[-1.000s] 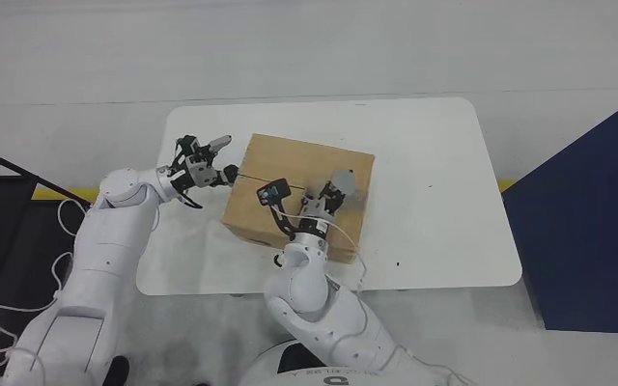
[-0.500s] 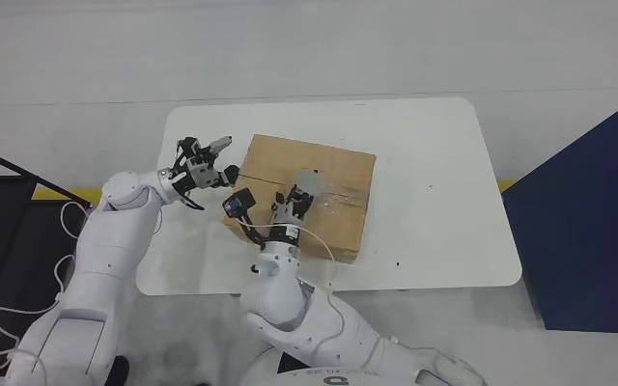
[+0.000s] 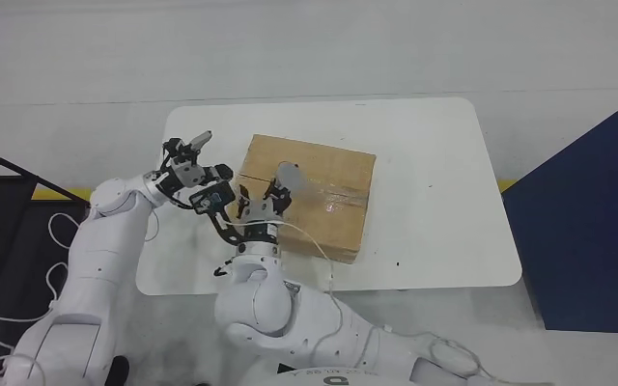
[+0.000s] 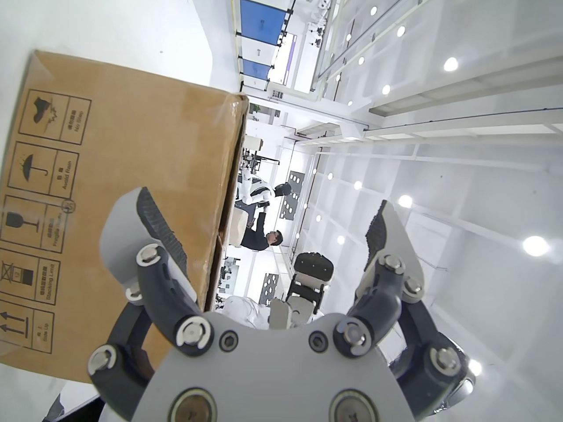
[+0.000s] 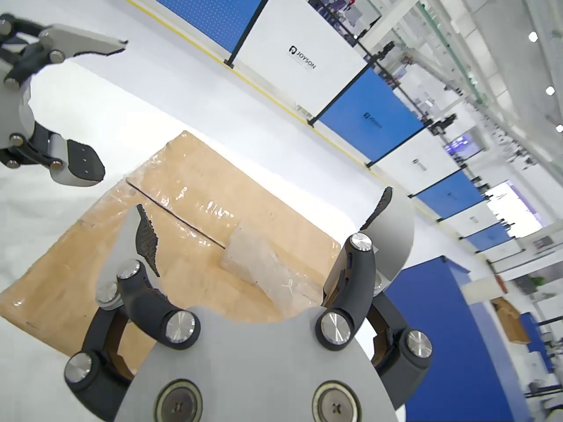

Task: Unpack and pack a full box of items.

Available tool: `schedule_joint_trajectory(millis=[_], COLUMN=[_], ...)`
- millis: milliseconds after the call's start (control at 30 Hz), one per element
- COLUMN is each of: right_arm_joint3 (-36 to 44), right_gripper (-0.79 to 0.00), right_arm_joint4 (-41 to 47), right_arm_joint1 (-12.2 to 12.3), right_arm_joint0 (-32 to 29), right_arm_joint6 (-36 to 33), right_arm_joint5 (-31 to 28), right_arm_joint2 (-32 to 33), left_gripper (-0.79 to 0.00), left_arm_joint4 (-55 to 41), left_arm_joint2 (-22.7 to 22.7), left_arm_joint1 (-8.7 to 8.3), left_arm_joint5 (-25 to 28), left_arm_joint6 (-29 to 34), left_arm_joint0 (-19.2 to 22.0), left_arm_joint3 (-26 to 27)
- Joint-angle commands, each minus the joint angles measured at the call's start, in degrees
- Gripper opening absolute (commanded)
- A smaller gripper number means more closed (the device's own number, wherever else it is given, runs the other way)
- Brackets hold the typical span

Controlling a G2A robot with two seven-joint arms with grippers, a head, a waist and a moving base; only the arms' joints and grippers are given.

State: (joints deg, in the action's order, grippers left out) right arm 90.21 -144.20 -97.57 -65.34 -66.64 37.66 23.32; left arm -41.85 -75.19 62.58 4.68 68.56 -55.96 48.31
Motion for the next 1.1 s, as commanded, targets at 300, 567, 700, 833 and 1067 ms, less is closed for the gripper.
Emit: schedule_joint_trajectory(millis=[300,567,700,833,1067], right_arm_joint3=[1.6,15.8,17.8,15.8,11.9], right_gripper=[0.0,0.0,0.0,0.0,0.0], right_arm_joint4=[-2.4,-9.1,-13.2,-17.5,-19.2], right_arm_joint1=[1.1,6.8,8.2,8.4,7.7], right_arm_joint0=[-2.6,-14.1,-19.0,-20.9,-19.7], right_arm_joint6=[2.6,5.5,3.7,1.8,-0.2], right_arm_joint5=[-0.1,0.8,-4.9,-11.4,-15.0], right_arm_joint2=[3.8,16.5,20.7,21.8,20.4], left_gripper=[0.0,0.0,0.0,0.0,0.0], left_arm_joint4=[0.9,2.7,2.9,2.6,1.9], left_arm_joint2=[-2.2,-1.6,-0.9,-0.6,-0.2], left_arm_joint1=[-0.85,-0.95,-0.74,-0.57,-0.3], left_arm_joint5=[-1.3,-2.7,-2.8,-2.5,-1.8], left_arm_joint6=[0.5,-0.1,-0.6,-0.7,-0.8], left_arm_joint0=[0.7,1.2,1.4,1.3,1.2], left_arm_joint3=[-1.2,-0.6,-0.3,-0.5,-1.1])
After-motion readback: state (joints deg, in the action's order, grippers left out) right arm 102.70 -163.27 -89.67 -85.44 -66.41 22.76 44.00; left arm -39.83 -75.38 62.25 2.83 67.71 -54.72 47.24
